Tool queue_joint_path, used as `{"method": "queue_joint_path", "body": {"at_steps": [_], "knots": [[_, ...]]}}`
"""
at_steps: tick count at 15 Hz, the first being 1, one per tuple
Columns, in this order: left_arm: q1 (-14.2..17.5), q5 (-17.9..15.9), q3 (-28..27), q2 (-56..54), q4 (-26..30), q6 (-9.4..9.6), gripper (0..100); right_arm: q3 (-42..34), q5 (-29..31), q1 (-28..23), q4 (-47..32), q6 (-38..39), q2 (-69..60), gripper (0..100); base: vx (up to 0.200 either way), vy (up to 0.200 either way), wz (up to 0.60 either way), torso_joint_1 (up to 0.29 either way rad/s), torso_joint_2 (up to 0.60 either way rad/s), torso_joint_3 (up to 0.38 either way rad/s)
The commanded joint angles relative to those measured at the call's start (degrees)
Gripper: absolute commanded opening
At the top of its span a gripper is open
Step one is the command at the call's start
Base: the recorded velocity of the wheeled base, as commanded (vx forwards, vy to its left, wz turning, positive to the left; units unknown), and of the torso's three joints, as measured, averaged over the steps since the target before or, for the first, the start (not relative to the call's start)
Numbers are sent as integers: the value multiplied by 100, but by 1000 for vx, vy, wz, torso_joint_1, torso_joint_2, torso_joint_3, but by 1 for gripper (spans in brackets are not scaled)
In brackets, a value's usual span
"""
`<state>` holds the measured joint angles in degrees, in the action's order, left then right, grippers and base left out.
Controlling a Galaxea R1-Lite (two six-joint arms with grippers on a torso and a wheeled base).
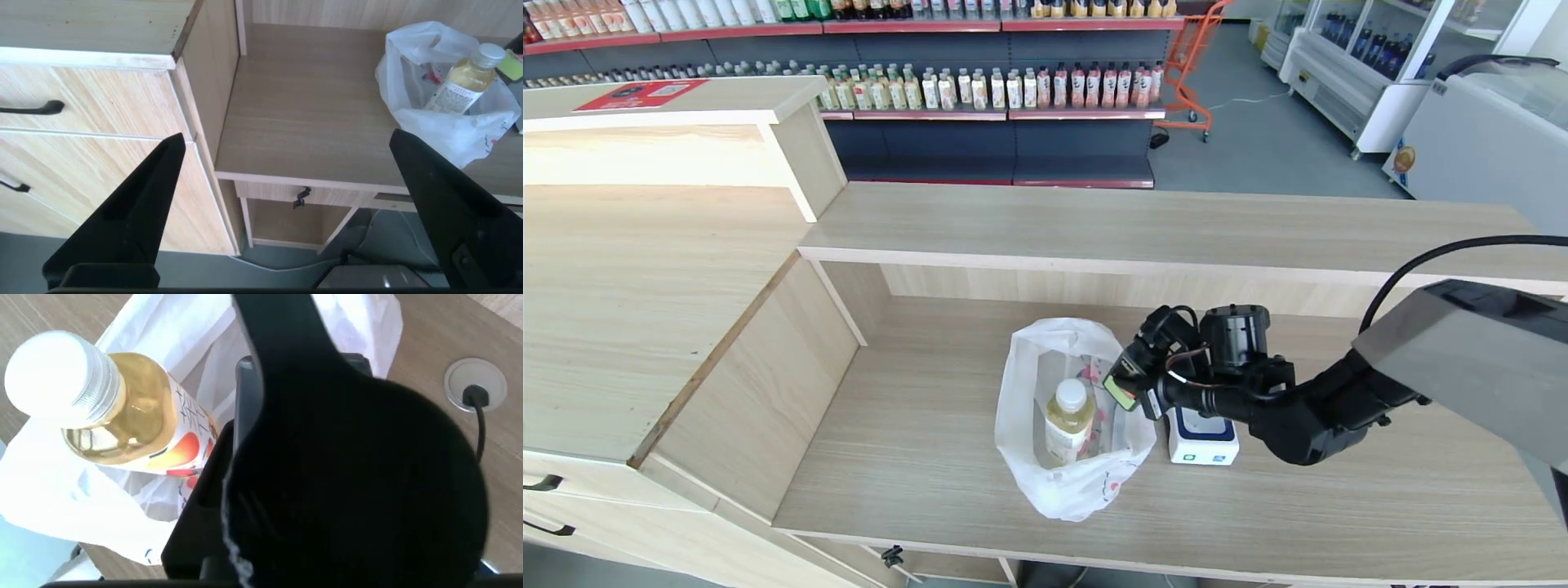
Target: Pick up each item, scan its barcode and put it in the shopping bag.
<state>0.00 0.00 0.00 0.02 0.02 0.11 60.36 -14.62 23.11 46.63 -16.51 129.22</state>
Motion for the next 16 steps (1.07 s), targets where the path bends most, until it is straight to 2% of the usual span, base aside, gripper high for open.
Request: {"method": "queue_joint_path", "body": {"at_steps": [1, 7, 11, 12, 14, 16], "knots": [[0, 0, 0, -2, -2, -2, 100, 539, 3, 88, 13, -221, 780, 0, 0, 0, 0, 0, 0, 0], [0, 0, 0, -2, -2, 7, 100, 1523, 11, 123, 13, -696, 1554, 0, 0, 0, 0, 0, 0, 0], [0, 0, 0, -2, -2, -2, 100, 1585, 11, 132, 110, -696, 1764, 0, 0, 0, 0, 0, 0, 0], [0, 0, 0, -2, 6, -2, 100, 1558, 3, 132, 224, -661, 1738, 100, 0, 0, 0, 0, 0, 0], [0, 0, 0, -2, -2, -2, 100, 1382, -41, 106, 303, -283, 1378, 100, 0, 0, 0, 0, 0, 0], [0, 0, 0, -2, -2, -2, 100, 1128, -59, 9, 294, 640, 639, 100, 0, 0, 0, 0, 0, 0]]}}
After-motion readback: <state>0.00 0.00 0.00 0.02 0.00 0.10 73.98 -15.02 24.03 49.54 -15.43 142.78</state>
